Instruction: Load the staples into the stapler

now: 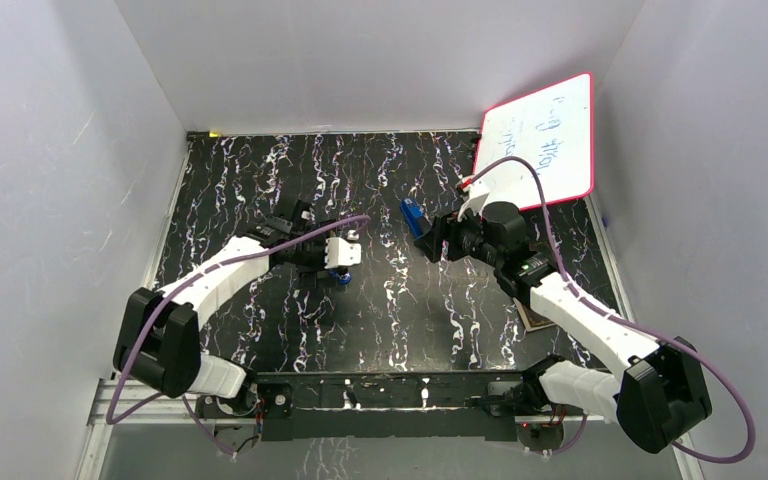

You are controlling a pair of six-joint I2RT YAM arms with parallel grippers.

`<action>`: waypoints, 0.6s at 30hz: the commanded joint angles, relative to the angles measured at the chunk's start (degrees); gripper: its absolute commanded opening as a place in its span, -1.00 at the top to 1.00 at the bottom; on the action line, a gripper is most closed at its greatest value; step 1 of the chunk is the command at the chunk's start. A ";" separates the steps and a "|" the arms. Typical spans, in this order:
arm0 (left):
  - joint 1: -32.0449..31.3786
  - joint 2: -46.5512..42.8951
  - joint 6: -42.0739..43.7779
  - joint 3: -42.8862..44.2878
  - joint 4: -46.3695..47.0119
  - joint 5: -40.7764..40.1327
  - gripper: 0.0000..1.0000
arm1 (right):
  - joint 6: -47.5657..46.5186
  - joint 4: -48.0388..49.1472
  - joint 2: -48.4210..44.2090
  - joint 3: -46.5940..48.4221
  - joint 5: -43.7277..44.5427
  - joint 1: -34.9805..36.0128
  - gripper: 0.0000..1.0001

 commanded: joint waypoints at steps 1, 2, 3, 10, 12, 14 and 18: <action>-0.03 2.00 6.53 0.48 3.92 0.29 -0.85 | -1.10 0.06 0.34 0.49 -3.02 -0.02 -0.50; -0.03 2.60 6.71 0.57 5.38 0.38 -0.84 | -1.13 -0.06 0.38 0.49 -3.33 0.01 -0.50; -0.03 3.44 6.76 0.80 6.47 0.79 -0.84 | -1.08 -0.18 0.44 0.44 -3.60 0.02 -0.50; -0.03 10.32 8.09 3.47 8.39 2.04 -0.74 | -1.17 -0.90 0.27 0.16 -3.54 0.02 -0.50; -0.03 11.84 8.23 3.87 9.24 1.22 -0.67 | -1.17 -0.98 0.21 -0.02 -3.39 0.02 -0.50; -0.03 13.13 8.24 4.40 9.67 0.74 -0.59 | -1.06 -1.04 0.27 -0.12 -3.40 0.01 -0.50; -0.03 14.72 7.20 5.99 8.95 -1.37 -0.37 | -1.19 -1.47 0.69 0.05 -3.42 0.01 -0.50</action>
